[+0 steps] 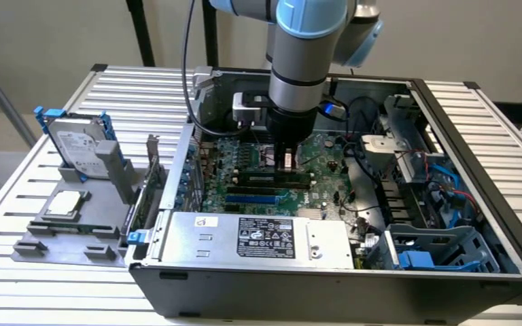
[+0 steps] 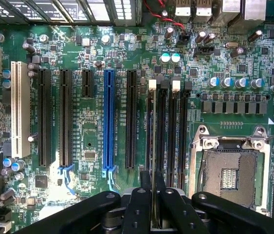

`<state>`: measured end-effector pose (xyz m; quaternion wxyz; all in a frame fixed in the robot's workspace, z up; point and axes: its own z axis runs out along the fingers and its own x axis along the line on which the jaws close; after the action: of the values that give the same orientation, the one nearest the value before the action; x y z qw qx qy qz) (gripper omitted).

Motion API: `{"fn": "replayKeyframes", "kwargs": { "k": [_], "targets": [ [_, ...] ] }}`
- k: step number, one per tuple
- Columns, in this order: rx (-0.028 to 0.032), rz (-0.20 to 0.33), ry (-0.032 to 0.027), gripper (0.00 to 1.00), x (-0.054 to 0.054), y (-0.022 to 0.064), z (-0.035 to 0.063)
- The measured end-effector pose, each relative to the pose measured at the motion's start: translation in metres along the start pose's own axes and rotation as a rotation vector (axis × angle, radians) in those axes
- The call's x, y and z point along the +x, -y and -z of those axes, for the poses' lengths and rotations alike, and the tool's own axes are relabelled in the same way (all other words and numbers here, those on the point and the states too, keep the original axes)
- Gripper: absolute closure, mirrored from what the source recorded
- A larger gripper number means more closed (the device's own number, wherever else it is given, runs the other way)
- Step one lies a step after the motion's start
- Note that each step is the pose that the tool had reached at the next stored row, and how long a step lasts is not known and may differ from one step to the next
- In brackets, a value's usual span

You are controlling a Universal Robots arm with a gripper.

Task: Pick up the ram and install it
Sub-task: 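Insert the ram into the slot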

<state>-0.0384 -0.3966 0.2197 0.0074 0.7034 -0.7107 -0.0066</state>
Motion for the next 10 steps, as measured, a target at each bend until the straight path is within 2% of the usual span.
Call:
{"fn": "replayKeyframes", "kwargs": {
  "k": [4, 5, 6, 10],
  "targets": [
    [-0.0003, 0.0, 0.0, 0.85, 0.0, -0.0001, 0.0004],
    [-0.0004, 0.0, 0.0001, 0.78, 0.0, -0.0001, 0.0013],
    [-0.0008, 0.0, 0.0001, 0.78, 0.0, -0.0001, 0.0026],
    [-0.0019, 0.0, 0.0, 0.78, 0.0, -0.0003, 0.0133]
  ]
}}
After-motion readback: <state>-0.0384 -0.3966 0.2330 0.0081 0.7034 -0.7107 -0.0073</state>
